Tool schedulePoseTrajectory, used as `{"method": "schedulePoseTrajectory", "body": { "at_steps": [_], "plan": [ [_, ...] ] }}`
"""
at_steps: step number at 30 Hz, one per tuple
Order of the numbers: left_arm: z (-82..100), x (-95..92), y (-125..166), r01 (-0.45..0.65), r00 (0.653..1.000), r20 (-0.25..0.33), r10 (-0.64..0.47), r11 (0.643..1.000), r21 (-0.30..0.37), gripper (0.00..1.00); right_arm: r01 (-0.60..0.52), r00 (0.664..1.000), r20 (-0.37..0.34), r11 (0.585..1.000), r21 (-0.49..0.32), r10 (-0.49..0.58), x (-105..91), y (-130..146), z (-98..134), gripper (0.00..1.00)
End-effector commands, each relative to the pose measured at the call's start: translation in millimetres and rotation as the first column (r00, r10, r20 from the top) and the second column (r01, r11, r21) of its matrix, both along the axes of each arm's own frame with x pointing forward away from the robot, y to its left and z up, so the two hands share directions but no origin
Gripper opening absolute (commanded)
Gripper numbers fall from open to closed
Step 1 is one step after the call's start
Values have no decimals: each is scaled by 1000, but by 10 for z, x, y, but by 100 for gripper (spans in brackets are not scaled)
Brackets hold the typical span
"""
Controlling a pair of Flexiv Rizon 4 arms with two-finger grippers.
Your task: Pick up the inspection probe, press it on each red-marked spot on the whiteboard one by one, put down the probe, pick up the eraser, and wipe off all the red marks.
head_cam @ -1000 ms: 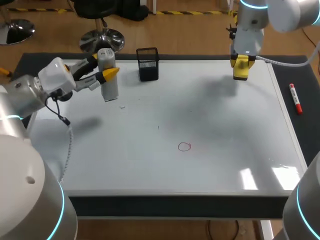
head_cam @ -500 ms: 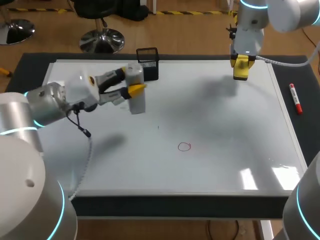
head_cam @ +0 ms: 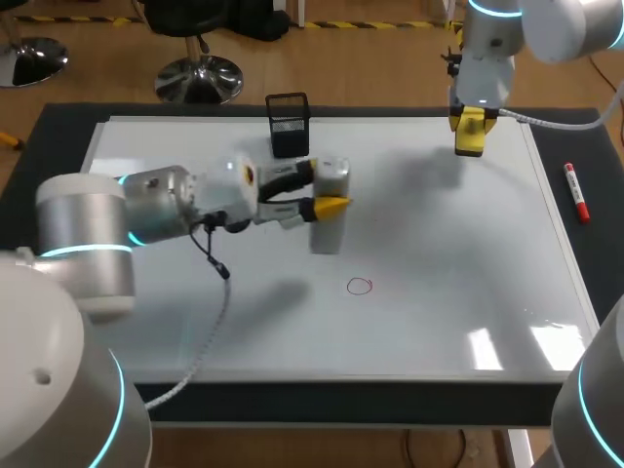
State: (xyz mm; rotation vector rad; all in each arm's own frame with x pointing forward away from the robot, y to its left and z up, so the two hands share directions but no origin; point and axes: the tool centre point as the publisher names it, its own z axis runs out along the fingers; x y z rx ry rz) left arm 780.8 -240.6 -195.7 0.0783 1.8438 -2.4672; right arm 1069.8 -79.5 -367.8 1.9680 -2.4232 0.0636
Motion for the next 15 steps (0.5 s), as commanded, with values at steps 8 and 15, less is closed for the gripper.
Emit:
{"method": "schedulePoseTrajectory", "body": {
  "at_steps": [8, 15],
  "plan": [
    [-237, -160, -535, 116, 993, -30, -115, 993, 21, 0, -3, 1000, 0, 1000, -4, 3, 5, -6, 13, 0],
    [-396, -256, -668, 147, 988, -55, -145, 988, 43, 0, -3, 1000, 0, 1000, -4, 3, 5, -6, 13, 0]
  ]
}}
